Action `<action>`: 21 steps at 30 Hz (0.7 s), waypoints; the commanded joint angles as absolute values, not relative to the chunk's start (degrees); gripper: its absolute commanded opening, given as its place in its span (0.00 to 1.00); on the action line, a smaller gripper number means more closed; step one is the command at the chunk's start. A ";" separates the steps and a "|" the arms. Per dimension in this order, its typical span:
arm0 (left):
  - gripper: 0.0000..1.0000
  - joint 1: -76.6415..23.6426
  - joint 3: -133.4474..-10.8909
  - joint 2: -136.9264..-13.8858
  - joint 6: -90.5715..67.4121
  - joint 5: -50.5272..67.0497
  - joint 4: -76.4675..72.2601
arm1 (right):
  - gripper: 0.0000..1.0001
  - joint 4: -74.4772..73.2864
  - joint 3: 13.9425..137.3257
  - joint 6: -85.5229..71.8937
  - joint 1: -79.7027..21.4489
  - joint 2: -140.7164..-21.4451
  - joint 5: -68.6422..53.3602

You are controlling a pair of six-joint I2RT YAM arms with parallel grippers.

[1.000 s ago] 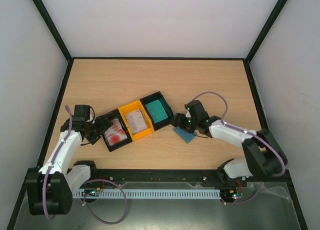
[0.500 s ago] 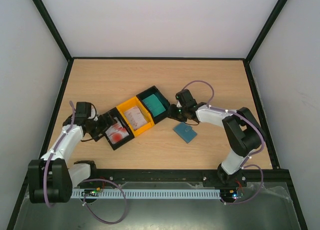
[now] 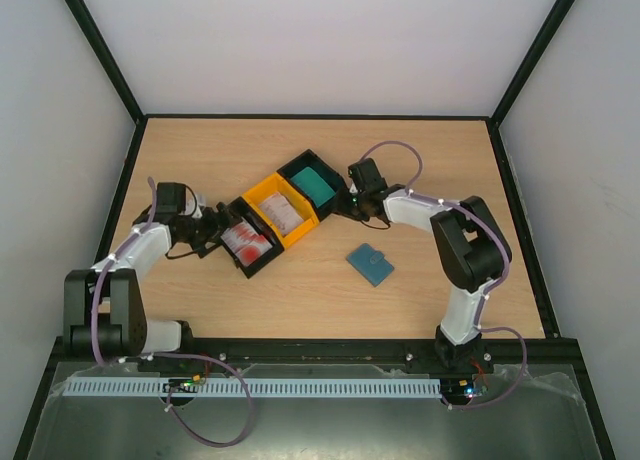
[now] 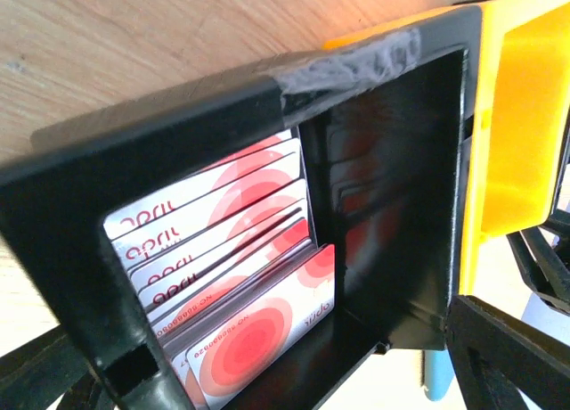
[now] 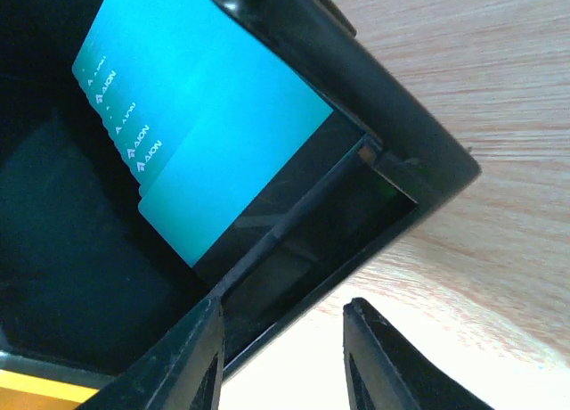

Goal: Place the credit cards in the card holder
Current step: Move the storage box to the center of the board, then open the card holder at the center of the board.

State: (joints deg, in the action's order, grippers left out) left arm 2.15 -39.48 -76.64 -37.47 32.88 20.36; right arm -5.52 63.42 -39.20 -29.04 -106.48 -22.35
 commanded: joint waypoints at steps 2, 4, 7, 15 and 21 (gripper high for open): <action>0.99 1.94 -41.73 -74.48 -35.73 30.75 20.61 | 0.46 -9.85 62.56 -37.32 -28.41 -100.12 -16.12; 1.00 1.93 -42.10 -71.38 -34.16 26.46 23.04 | 0.51 -12.43 60.03 -36.71 -28.39 -95.33 -12.62; 1.00 1.93 -42.90 -66.05 -32.46 21.61 26.66 | 0.60 -17.16 55.50 -34.10 -28.37 -88.71 -7.33; 1.00 2.15 -41.33 -54.07 -35.57 28.55 23.39 | 0.71 -25.10 40.62 -38.63 -28.54 -75.26 -4.53; 1.00 2.50 -38.68 -49.95 -41.37 32.22 19.20 | 0.79 -22.62 34.19 -40.11 -28.56 -69.46 -9.00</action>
